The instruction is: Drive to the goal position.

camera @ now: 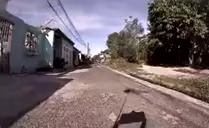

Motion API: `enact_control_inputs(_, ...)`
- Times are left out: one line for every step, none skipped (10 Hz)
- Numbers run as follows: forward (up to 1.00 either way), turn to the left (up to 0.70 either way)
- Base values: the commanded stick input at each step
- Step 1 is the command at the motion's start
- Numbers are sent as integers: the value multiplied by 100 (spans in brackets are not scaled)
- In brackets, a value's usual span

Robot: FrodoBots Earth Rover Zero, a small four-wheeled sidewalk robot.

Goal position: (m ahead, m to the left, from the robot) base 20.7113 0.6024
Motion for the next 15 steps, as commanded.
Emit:
enact_control_inputs(70,0)
enact_control_inputs(70,0)
enact_control_inputs(70,0)
enact_control_inputs(70,0)
enact_control_inputs(70,0)
enact_control_inputs(70,0)
enact_control_inputs(70,0)
enact_control_inputs(74,0)
enact_control_inputs(81,0)
enact_control_inputs(85,0)
enact_control_inputs(85,0)
enact_control_inputs(85,0)
enact_control_inputs(85,0)
enact_control_inputs(85,0)
enact_control_inputs(89,0)
